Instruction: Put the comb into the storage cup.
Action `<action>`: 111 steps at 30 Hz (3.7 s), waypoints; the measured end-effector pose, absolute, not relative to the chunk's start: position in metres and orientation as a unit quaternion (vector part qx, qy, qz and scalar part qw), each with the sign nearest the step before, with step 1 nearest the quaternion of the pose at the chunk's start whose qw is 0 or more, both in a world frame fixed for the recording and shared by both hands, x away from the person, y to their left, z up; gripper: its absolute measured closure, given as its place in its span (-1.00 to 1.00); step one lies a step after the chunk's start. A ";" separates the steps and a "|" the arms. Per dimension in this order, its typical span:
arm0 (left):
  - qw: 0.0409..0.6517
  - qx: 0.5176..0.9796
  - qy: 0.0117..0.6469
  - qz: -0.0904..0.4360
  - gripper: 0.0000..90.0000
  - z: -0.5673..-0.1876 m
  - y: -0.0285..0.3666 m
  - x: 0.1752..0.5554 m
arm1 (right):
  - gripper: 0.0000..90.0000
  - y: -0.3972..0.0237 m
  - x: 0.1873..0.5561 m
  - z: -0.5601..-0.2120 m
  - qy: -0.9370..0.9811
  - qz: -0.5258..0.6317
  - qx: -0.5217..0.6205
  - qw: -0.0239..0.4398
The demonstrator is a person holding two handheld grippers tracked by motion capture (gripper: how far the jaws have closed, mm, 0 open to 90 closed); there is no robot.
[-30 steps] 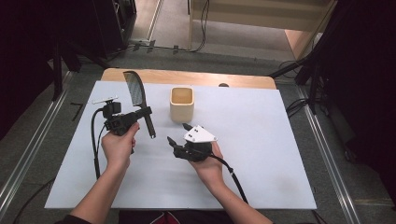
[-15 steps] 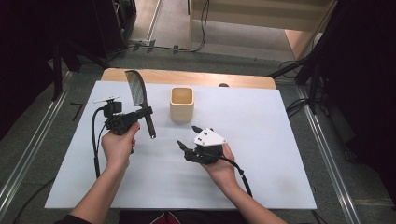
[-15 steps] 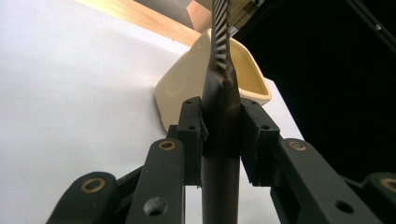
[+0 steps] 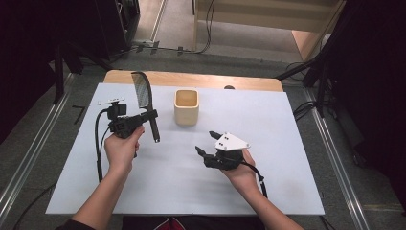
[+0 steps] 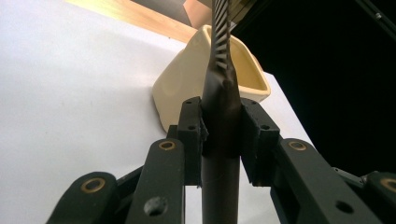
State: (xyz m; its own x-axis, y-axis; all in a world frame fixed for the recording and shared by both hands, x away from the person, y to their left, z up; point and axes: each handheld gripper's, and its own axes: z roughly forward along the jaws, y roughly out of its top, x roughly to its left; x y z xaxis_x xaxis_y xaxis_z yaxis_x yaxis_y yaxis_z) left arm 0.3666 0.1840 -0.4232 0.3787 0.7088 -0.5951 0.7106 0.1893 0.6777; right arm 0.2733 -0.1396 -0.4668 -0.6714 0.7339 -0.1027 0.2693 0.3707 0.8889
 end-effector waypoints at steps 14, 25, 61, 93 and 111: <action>0.530 0.642 0.555 0.003 0.62 -0.423 0.184 0.367 | -0.36 -0.171 0.267 -0.468 0.793 0.452 0.323 0.250; 0.528 0.647 0.551 0.008 0.62 -0.421 0.183 0.368 | -0.36 -0.199 0.254 -0.467 0.798 0.440 0.332 0.245; 0.549 0.659 0.514 0.031 0.62 -0.411 0.176 0.377 | -0.36 -0.238 0.227 -0.483 0.813 0.402 0.349 0.236; 0.581 0.664 0.469 0.040 0.62 -0.382 0.155 0.408 | -0.36 -0.243 0.227 -0.483 0.807 0.410 0.353 0.237; 0.600 0.654 0.460 0.036 0.62 -0.363 0.143 0.421 | -0.35 -0.243 0.226 -0.482 0.810 0.407 0.350 0.238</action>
